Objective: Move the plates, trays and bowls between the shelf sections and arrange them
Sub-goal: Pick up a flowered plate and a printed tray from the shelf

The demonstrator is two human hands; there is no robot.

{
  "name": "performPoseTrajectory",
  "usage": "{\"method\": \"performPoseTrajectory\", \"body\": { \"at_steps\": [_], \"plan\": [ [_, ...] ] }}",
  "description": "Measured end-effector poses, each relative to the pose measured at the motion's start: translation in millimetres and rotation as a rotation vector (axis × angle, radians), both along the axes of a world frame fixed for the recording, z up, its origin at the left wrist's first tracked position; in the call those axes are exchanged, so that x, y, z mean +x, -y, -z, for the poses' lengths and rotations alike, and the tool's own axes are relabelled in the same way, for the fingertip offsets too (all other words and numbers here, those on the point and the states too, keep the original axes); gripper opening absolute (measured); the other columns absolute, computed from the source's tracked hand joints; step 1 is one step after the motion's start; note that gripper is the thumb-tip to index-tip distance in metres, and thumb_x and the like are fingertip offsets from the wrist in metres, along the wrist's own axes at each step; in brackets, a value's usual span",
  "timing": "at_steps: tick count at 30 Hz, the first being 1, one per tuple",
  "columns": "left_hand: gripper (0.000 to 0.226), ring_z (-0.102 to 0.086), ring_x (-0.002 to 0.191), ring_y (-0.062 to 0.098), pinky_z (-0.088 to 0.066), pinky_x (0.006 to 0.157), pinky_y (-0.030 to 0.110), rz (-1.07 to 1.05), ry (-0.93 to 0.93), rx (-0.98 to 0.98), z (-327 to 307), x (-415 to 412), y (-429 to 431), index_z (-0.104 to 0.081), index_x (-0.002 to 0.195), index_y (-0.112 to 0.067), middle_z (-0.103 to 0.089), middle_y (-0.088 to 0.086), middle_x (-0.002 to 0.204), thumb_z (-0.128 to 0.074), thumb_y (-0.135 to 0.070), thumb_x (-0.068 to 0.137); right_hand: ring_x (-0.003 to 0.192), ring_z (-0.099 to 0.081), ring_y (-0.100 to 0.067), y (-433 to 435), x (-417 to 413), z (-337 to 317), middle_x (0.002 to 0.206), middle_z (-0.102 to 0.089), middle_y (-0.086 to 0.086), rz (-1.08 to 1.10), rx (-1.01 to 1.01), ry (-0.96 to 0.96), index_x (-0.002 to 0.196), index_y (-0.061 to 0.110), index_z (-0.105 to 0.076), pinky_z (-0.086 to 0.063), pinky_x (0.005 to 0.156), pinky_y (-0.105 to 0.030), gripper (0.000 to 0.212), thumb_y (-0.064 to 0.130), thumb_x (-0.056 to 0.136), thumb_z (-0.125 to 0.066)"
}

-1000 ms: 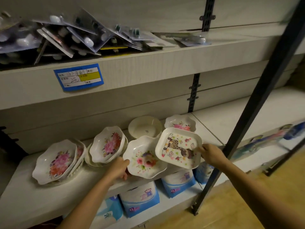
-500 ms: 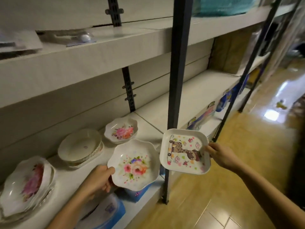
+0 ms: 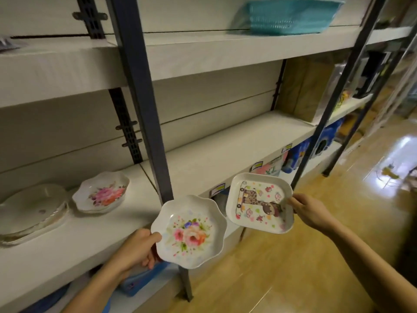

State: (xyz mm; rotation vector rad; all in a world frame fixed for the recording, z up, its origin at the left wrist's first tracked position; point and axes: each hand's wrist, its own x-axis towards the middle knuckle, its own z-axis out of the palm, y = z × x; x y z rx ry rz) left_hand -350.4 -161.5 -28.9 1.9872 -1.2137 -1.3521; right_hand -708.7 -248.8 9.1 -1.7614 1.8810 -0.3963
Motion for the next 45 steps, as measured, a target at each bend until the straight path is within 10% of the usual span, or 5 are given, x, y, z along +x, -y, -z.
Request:
{"method": "performPoseTrajectory", "body": {
  "at_steps": [19,34,45],
  "plan": [
    [0.021,-0.047,0.035,0.015,-0.033,0.037,0.021,-0.380,-0.104,-0.108,12,-79,175,-0.058,0.089,-0.005,-0.059,0.006,0.042,-0.040,-0.014,0.095,0.094,-0.063,-0.036,242,-45,17,0.098,-0.068,-0.021,-0.268,0.044,0.094,0.097,-0.003,-0.067,-0.049,0.089,-0.049,0.039,0.025,0.098,-0.039],
    [0.024,-0.045,0.022,0.010,-0.030,0.028,0.011,-0.851,-0.113,-0.031,46,-60,271,-0.055,0.092,0.006,-0.057,0.004,0.035,-0.035,-0.006,0.093,0.076,-0.056,-0.022,407,39,55,0.086,-0.065,-0.007,-0.567,0.164,-0.043,0.082,0.011,-0.063,-0.041,0.065,-0.030,0.036,0.037,0.096,-0.042],
    [0.028,-0.050,0.040,0.018,-0.039,0.035,0.017,-0.959,-0.168,0.045,54,-59,298,-0.053,0.096,0.001,-0.059,0.011,0.055,-0.041,-0.025,0.097,0.086,-0.056,-0.022,453,58,69,0.104,-0.067,-0.010,-0.676,0.222,-0.099,0.109,0.008,-0.064,-0.040,0.075,-0.028,0.042,0.039,0.097,-0.039]
  ]
}}
